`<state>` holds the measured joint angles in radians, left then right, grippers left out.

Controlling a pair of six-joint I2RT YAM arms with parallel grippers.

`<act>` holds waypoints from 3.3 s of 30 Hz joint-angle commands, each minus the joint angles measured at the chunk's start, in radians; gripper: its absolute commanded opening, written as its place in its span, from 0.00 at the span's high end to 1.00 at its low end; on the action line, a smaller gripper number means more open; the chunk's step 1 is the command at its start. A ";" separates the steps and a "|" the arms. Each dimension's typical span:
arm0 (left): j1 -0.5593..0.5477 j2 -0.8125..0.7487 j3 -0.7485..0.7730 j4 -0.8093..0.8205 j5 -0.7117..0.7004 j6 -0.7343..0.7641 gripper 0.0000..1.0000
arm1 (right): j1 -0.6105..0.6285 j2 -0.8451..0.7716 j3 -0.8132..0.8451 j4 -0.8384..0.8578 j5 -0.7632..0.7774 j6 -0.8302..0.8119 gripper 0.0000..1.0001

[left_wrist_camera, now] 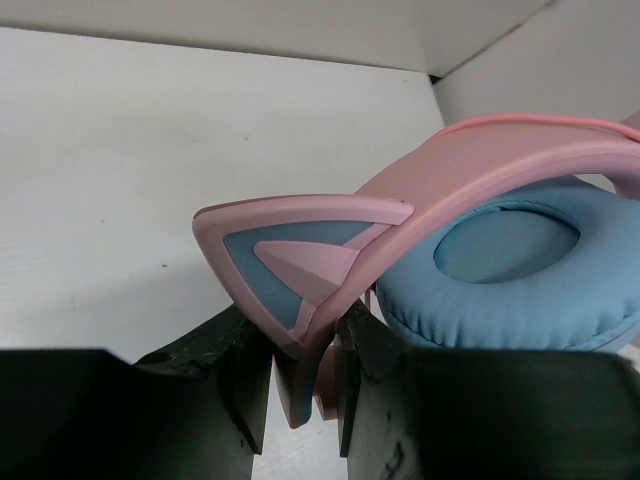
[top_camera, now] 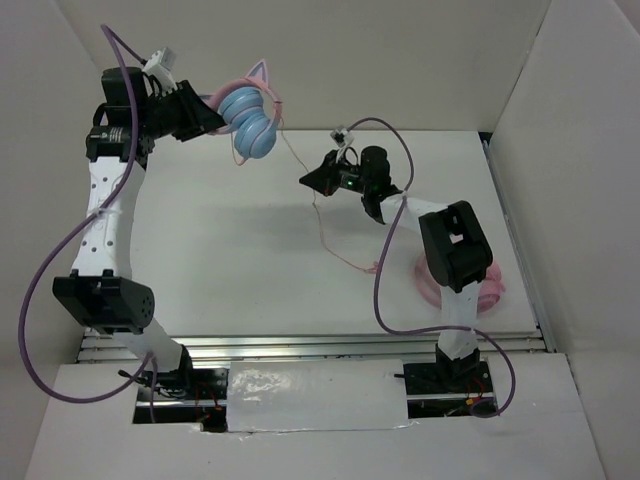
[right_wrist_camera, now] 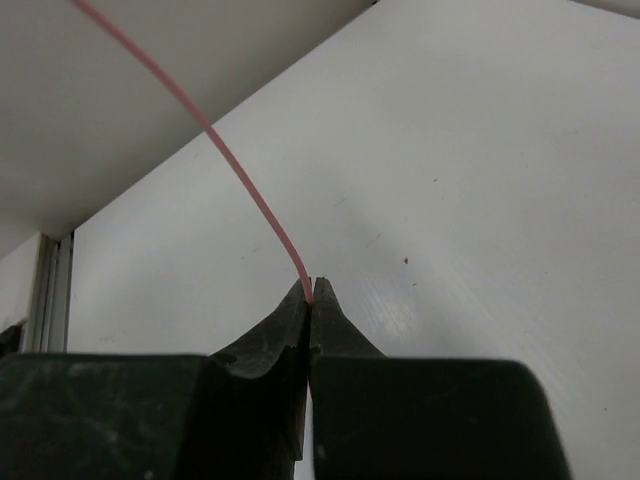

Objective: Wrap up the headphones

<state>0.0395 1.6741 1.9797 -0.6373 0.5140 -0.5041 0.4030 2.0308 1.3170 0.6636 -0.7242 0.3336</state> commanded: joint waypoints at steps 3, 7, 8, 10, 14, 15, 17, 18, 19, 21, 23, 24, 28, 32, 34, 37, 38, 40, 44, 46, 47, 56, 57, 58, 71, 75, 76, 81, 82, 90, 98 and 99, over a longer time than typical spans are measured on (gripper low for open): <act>-0.007 -0.198 -0.149 0.353 0.269 -0.089 1.00 | -0.042 -0.038 -0.039 0.007 -0.023 0.050 1.00; -0.029 -0.269 -0.217 0.462 0.374 -0.105 1.00 | -0.055 -0.046 -0.038 -0.111 -0.011 0.015 1.00; -0.030 -0.277 -0.214 0.473 0.380 -0.096 1.00 | -0.055 -0.046 -0.035 -0.163 -0.021 -0.010 1.00; -0.032 -0.293 -0.188 0.472 0.377 -0.086 1.00 | -0.058 -0.053 -0.051 -0.200 -0.021 -0.001 1.00; -0.032 -0.289 -0.116 0.470 0.376 -0.099 1.00 | -0.053 -0.110 -0.139 -0.194 -0.006 0.021 1.00; -0.032 -0.280 -0.104 0.479 0.374 -0.114 1.00 | -0.050 -0.132 -0.162 -0.199 -0.021 0.018 1.00; -0.032 -0.278 -0.105 0.479 0.304 -0.128 1.00 | -0.026 -0.158 -0.206 -0.165 -0.046 0.018 1.00; -0.032 -0.275 -0.108 0.443 0.267 -0.104 1.00 | -0.015 -0.199 -0.267 -0.130 -0.064 0.018 1.00; -0.032 -0.277 -0.117 0.427 0.232 -0.094 1.00 | 0.011 -0.222 -0.301 -0.127 -0.063 0.018 1.00; -0.029 -0.271 -0.136 0.381 0.106 -0.073 1.00 | 0.037 -0.311 -0.401 -0.111 -0.069 0.010 1.00; -0.032 -0.251 -0.139 0.346 -0.015 -0.059 1.00 | 0.080 -0.375 -0.493 -0.108 -0.069 0.004 1.00; -0.032 -0.240 -0.139 0.322 -0.046 -0.057 1.00 | 0.092 -0.441 -0.516 -0.119 -0.054 -0.001 1.00; -0.030 -0.202 -0.140 0.271 -0.205 -0.050 1.00 | 0.164 -0.598 -0.611 -0.263 0.060 -0.047 1.00; -0.032 -0.171 -0.148 0.245 -0.325 -0.036 1.00 | 0.198 -0.733 -0.664 -0.323 0.137 -0.051 1.00; -0.032 -0.163 -0.147 0.235 -0.371 -0.027 1.00 | 0.203 -0.757 -0.679 -0.337 0.158 -0.041 1.00; -0.058 -0.142 -0.130 0.212 -0.422 -0.011 1.00 | 0.209 -0.816 -0.671 -0.390 0.215 -0.053 1.00; -0.058 -0.140 -0.130 0.212 -0.420 -0.005 1.00 | 0.209 -0.825 -0.670 -0.398 0.221 -0.056 1.00; -0.059 -0.132 -0.127 0.208 -0.436 -0.013 1.00 | 0.209 -0.834 -0.662 -0.420 0.204 -0.064 1.00; -0.059 -0.123 -0.117 0.209 -0.424 -0.014 1.00 | 0.212 -0.798 -0.648 -0.446 0.204 -0.083 1.00; -0.066 -0.125 -0.116 0.209 -0.448 -0.016 1.00 | 0.211 -0.767 -0.651 -0.434 0.206 -0.074 1.00; -0.067 -0.122 -0.116 0.211 -0.442 -0.016 1.00 | 0.211 -0.762 -0.663 -0.412 0.189 -0.053 1.00; -0.064 -0.111 -0.194 0.486 0.283 -0.046 1.00 | 0.108 -0.554 -0.541 -0.276 0.010 -0.129 1.00; -0.070 -0.114 -0.223 0.558 0.464 -0.071 1.00 | 0.087 -0.522 -0.512 -0.282 -0.016 -0.131 1.00; -0.099 -0.117 -0.290 0.705 0.528 -0.118 1.00 | 0.068 -0.461 -0.439 -0.304 -0.038 -0.148 1.00; -0.513 -0.174 -0.441 0.111 -0.003 0.611 1.00 | -0.236 -0.317 0.083 -0.815 -0.147 -0.542 1.00; -0.615 -0.180 -0.521 0.111 -0.223 0.601 1.00 | -0.286 -0.343 0.191 -0.949 -0.109 -0.629 1.00; -0.621 -0.178 -0.536 0.120 -0.258 0.581 1.00 | -0.288 -0.357 0.200 -0.958 -0.068 -0.628 1.00; -0.635 -0.068 -0.539 0.081 -0.380 0.529 1.00 | -0.245 -0.460 0.194 -1.030 0.011 -0.666 1.00; -0.639 -0.035 -0.523 0.068 -0.403 0.526 1.00 | -0.231 -0.484 0.192 -1.048 0.047 -0.683 1.00; -0.636 0.052 -0.443 0.045 -0.541 0.448 1.00 | -0.057 -0.558 0.200 -1.148 0.201 -0.677 1.00; -0.543 0.151 -0.269 -0.032 -0.729 0.257 1.00 | 0.077 -0.632 0.156 -1.135 0.387 -0.527 1.00; -0.520 0.159 -0.251 -0.048 -0.750 0.242 1.00 | 0.088 -0.639 0.150 -1.141 0.393 -0.515 1.00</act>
<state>-0.5392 1.8198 1.6478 -0.6636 -0.1280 -0.1505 0.4576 1.4834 1.4723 -0.4759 -0.4252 -0.2512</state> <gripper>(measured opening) 0.377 0.014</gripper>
